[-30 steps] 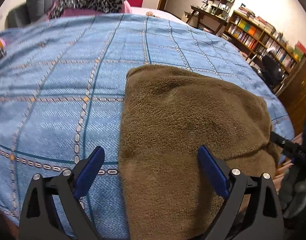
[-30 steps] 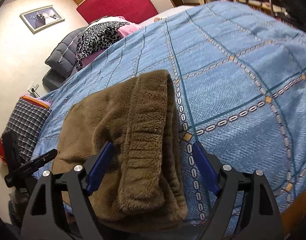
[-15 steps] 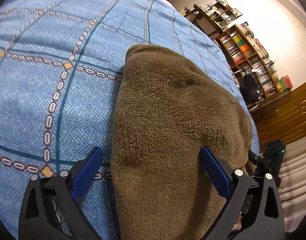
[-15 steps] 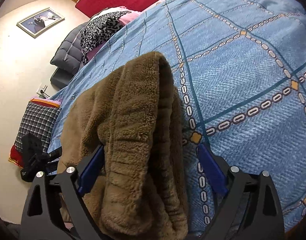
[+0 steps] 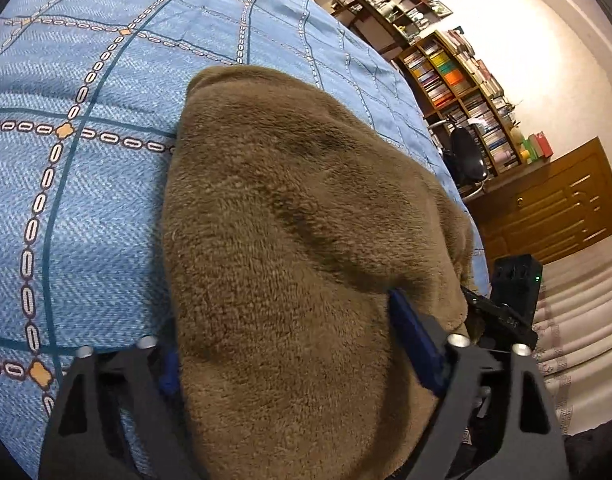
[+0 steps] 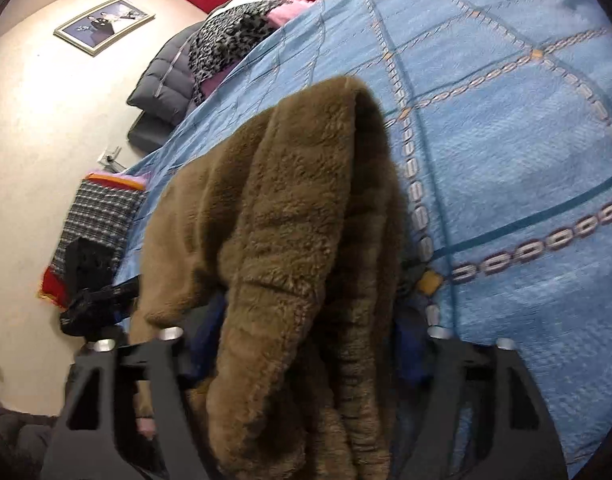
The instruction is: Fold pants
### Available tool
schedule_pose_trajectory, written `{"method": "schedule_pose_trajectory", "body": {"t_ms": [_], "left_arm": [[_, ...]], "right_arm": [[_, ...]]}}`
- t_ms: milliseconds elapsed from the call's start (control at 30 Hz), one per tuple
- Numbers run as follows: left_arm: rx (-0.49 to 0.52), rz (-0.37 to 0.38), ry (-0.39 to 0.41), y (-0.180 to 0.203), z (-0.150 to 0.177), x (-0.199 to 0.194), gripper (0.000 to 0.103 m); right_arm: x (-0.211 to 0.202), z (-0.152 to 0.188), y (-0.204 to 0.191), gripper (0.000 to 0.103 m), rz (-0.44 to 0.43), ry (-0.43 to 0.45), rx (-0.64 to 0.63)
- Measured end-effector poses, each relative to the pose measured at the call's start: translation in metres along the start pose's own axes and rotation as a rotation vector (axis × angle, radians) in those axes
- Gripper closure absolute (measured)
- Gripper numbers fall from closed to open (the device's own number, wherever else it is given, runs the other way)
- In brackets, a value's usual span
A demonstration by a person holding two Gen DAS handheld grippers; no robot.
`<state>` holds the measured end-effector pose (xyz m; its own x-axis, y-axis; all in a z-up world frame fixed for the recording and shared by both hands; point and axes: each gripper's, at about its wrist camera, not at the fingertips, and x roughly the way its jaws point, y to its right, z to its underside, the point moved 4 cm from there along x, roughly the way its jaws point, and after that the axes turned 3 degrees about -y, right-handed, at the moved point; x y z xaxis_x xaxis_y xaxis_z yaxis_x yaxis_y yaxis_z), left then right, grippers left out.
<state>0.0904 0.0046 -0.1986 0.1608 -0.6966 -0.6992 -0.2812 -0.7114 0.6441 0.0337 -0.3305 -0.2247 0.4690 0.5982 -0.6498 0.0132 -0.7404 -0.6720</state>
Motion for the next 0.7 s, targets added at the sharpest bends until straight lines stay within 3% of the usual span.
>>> {"method": "schedule_pose_trajectory", "body": {"t_ms": [133, 333, 500, 700], "left_arm": [[0.013, -0.009, 0.024, 0.005, 0.004, -0.011, 0.042], [0.046, -0.036, 0.061, 0.015, -0.001, -0.025, 0.054], [0.079, -0.035, 0.112, 0.029, -0.024, -0.036, 0.058], [0.136, -0.038, 0.170, 0.049, -0.078, -0.033, 0.058]], "right_arm": [[-0.007, -0.001, -0.008, 0.049, 0.006, 0.017, -0.018], [-0.024, -0.011, -0.022, 0.055, -0.003, 0.060, -0.040], [-0.037, -0.033, -0.037, 0.056, -0.016, 0.114, -0.079], [-0.046, -0.087, -0.043, 0.056, -0.009, 0.194, -0.110]]}}
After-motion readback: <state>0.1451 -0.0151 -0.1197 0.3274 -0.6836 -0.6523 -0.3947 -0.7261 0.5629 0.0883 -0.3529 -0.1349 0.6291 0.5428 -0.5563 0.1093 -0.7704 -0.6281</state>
